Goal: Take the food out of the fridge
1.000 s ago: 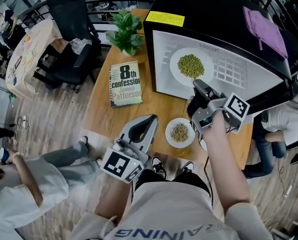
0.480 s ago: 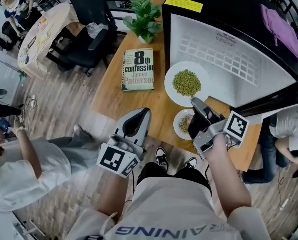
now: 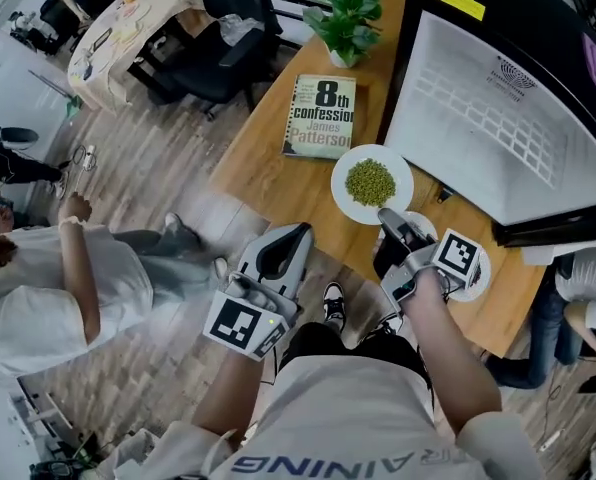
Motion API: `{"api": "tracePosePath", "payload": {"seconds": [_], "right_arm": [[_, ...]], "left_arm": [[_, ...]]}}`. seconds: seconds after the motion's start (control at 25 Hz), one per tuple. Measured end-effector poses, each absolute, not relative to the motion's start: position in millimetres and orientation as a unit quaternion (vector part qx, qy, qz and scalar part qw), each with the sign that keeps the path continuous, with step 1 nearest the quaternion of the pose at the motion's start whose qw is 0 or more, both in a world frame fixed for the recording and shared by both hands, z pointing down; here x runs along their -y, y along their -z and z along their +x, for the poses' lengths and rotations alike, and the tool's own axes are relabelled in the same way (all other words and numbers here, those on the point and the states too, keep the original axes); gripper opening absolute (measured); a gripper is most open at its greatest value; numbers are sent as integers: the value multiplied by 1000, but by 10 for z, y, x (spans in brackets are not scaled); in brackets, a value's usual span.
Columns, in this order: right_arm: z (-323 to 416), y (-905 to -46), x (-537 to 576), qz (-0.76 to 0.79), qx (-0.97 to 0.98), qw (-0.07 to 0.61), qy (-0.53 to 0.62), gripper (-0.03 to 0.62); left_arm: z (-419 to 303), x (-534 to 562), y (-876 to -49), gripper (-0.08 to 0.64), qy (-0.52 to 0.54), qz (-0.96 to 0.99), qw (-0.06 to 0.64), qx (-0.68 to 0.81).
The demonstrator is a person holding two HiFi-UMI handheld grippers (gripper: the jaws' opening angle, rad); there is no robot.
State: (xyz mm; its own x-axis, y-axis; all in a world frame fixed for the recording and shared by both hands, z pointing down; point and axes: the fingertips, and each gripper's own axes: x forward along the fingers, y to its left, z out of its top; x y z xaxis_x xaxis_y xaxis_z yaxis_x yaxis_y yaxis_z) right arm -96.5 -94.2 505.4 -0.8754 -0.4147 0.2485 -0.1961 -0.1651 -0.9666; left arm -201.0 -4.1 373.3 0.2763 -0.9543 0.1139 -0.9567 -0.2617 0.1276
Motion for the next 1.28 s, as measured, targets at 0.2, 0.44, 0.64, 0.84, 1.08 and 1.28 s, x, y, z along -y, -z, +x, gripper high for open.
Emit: {"api": "tracePosePath", "payload": {"seconds": [0.2,0.44,0.64,0.84,1.08,1.28], "right_arm": [[-1164,-5503,828,-243,-627,41,739,32],[-1378,-5926,726,-241,-608,12,756,32],[-1492,-6203,639,-244,-596,-13,765,32],[-1556,-6399,594,-256,-597,-41,759,32],[-1516,-6501,578,-267,-603,-58,750,32],[-1484,-6566,550,-278,-624,-95,724,34]], "left_arm": [[-2160,-132,-3828,7,-11,779,95,620],[-2265,-195,-3932,8,-15,770,103,629],[-2277,-181,-3993,8,-19,769,107,629],[-2244,-176,-4052,8,-17,769,113,629],[-2191,-182,-4099,8,-14,769,121,627],[-2176,-217,-4102,6,-14,771,121,625]]}}
